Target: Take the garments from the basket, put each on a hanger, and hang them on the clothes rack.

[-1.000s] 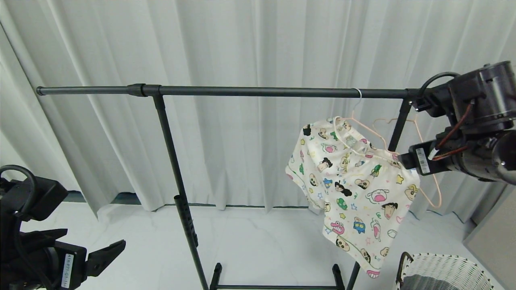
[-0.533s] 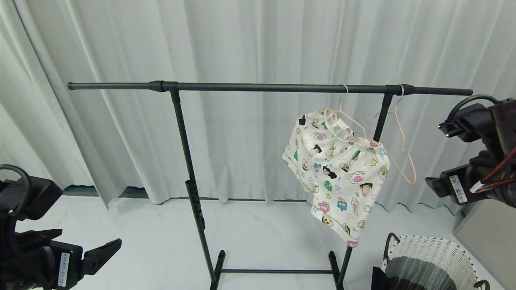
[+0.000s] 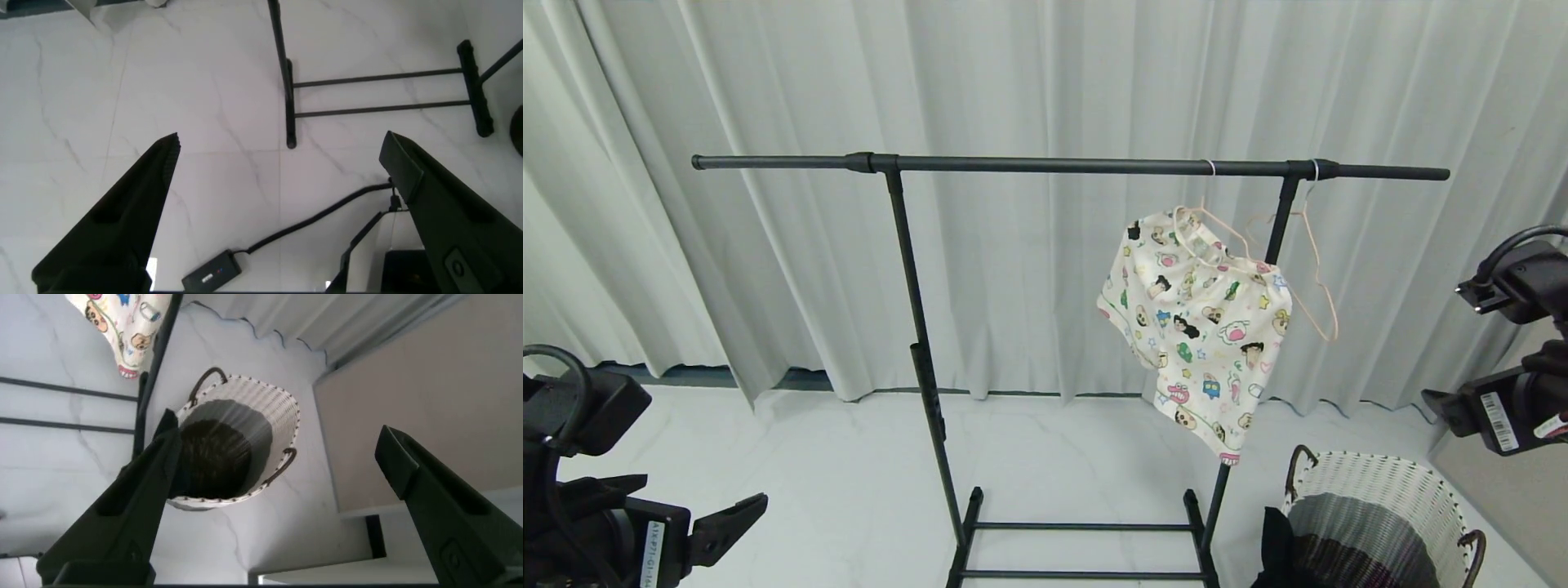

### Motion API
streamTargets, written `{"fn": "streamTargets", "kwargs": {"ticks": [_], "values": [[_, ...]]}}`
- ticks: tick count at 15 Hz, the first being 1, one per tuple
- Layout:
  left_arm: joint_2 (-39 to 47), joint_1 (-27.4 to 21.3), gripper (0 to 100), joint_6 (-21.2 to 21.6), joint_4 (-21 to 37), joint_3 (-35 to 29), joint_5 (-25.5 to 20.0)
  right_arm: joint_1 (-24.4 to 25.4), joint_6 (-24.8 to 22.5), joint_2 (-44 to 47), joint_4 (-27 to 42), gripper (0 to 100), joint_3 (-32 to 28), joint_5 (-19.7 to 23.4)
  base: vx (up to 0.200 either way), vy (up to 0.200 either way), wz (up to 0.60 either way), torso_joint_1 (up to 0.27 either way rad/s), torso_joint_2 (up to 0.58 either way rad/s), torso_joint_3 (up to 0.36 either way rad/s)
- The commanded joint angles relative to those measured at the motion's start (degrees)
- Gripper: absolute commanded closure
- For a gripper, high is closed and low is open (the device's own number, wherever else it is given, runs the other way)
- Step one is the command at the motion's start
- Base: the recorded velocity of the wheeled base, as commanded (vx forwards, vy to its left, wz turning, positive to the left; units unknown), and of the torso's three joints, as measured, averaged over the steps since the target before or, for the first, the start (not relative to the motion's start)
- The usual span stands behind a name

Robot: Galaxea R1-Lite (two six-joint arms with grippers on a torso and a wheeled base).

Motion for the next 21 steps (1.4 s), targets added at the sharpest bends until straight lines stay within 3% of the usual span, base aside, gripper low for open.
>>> {"fn": "streamTargets", "kwargs": {"ticks": [1,12,16,21], "values": [[0.03,-0.04,0,-0.01,0.02,0.15,0.02,0.03,-0.03,-1.09,-0.01,0,1.12,0.06,0.000,0.000,0.00,-0.168,0.42,0.222],[-0.15,-0.04,0,-0.01,0.02,1.30,0.02,-2.52,0.41,-3.55,-0.19,0,13.96,0.59,0.000,0.000,0.00,-0.203,0.48,0.278],[-0.15,-0.04,0,-0.01,0.02,1.30,0.02,-3.57,0.41,-4.26,-4.67,0,19.84,0.85,0.000,0.000,0.00,-0.168,0.47,0.292],[-0.06,-0.21,0,-0.01,0.02,1.38,0.02,-3.92,0.41,-4.43,-5.02,0,23.27,0.85,0.000,0.000,0.00,-0.138,0.45,0.319]]}}
